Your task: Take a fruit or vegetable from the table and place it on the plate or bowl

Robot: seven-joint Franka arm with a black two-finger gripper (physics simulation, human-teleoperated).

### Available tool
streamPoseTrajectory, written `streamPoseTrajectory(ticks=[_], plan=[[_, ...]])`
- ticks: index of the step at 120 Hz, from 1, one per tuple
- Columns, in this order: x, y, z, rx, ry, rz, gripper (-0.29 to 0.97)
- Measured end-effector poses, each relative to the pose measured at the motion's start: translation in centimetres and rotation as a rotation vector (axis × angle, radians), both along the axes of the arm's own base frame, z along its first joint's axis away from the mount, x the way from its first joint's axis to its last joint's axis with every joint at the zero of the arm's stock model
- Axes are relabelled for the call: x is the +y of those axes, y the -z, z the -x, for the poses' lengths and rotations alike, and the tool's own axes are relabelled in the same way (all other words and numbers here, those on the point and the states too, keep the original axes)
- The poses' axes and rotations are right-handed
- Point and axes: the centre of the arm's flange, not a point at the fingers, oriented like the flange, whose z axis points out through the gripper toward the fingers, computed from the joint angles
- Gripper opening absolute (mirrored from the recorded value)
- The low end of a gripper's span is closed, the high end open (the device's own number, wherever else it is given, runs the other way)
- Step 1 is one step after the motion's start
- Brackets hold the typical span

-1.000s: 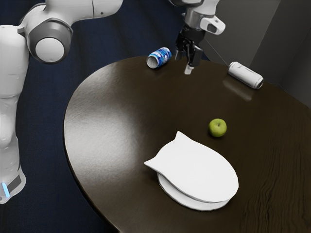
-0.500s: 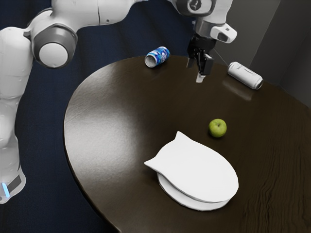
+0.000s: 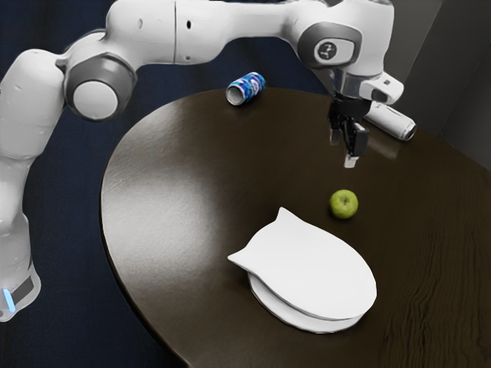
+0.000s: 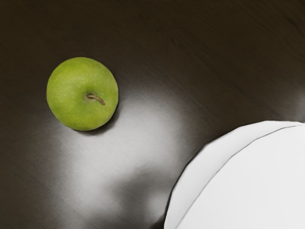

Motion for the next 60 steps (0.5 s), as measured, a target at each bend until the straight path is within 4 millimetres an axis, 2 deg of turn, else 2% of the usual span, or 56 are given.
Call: streamPoseTrajectory(ticks=[18,29,60], plan=[[-2.2,0.8,-0.5,-0.015,0.028,0.025,0.68],[-2.7,2.1,-1.2,-0.007,0.033,0.033,0.68],[-3.4,3.4,-2.0,-0.012,0.035,0.045,0.68]])
